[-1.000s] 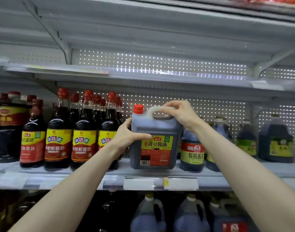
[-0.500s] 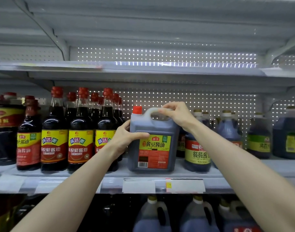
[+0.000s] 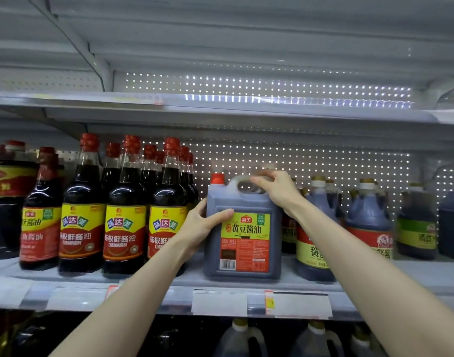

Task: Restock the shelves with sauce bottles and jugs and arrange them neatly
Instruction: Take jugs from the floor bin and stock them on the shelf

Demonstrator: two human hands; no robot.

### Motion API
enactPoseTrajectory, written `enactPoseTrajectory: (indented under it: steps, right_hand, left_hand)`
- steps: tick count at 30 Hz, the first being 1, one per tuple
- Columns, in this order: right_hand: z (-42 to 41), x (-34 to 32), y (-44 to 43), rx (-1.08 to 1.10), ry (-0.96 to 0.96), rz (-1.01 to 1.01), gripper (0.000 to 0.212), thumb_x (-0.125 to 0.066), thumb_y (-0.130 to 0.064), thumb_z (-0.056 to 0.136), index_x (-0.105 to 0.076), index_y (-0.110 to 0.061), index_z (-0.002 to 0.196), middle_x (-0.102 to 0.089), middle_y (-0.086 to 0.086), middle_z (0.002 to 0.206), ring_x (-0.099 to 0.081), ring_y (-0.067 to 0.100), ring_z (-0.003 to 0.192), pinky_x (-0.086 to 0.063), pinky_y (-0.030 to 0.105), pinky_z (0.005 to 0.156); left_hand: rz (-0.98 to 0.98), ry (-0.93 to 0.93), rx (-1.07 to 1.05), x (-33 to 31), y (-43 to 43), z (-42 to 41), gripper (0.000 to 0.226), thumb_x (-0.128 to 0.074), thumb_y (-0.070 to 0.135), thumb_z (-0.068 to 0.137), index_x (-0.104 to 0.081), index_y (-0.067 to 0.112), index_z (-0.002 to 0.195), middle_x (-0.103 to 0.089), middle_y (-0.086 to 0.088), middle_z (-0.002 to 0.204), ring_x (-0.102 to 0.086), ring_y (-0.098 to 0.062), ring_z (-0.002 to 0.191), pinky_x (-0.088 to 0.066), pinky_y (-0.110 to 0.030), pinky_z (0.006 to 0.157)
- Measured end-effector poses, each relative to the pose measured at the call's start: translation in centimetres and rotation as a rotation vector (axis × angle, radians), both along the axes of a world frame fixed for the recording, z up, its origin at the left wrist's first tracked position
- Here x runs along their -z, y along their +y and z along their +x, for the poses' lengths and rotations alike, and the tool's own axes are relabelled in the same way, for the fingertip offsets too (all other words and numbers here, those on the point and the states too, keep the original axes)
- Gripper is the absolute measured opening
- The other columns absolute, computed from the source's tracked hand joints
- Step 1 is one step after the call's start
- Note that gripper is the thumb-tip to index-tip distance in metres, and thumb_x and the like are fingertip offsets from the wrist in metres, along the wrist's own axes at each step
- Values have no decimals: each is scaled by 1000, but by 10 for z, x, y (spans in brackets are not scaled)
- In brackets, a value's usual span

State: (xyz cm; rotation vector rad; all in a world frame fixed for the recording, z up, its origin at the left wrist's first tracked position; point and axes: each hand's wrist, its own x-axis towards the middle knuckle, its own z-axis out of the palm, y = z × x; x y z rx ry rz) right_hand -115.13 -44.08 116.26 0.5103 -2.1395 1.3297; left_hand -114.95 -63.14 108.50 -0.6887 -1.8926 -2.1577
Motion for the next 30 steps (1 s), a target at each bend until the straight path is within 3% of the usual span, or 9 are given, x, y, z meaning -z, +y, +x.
enactPoseTrajectory:
  steps: [5,8,11,17,22,30]
  right_hand:
    - [0,11,-1,25,-12,-84,40,-49,-32,100,-53,-9,133,-60,4,128,-56,20,115,-44,32,98]
    - [6,32,1,-22,-37,-152,52,-46,-42,100,-35,-18,145,-48,-5,137,-51,13,119,-45,33,98]
    - [13,57,1,-65,-65,-269,66,-51,-48,95,-22,-25,151,-48,-2,138,-56,17,117,-51,35,93]
    - [16,95,-6,-146,-52,-367,77,-55,-59,80,-31,-31,147,-58,-1,133,-60,15,115,-54,38,92]
    - [11,101,-7,-157,-47,-422,63,-55,-50,87,-38,-29,144,-63,0,125,-64,14,108,-56,28,84]
    - [4,105,-3,-160,-54,-447,52,-52,-46,93,-41,-31,142,-67,-2,116,-68,12,98,-55,22,71]
  left_hand:
    - [-14,73,-28,8,6,-2,55,-69,32,82,-48,27,132,-72,-4,106,-71,-20,93,-58,-32,73]
    - [-22,88,-36,17,9,2,48,-60,34,90,-42,31,134,-70,-2,111,-71,-15,93,-57,-25,69]
    - [-31,86,-39,25,11,6,46,-55,36,92,-39,33,135,-68,0,114,-69,-11,95,-56,-22,70]
    - [-34,71,-58,36,11,3,52,-58,41,86,-39,31,133,-66,-2,117,-68,-14,100,-56,-28,77]
    - [-18,37,-56,40,13,1,56,-62,43,79,-46,24,129,-69,-3,111,-70,-14,93,-55,-24,70]
    - [-37,41,-54,43,15,-3,65,-64,47,76,-42,26,133,-69,-3,113,-70,-16,97,-56,-30,76]
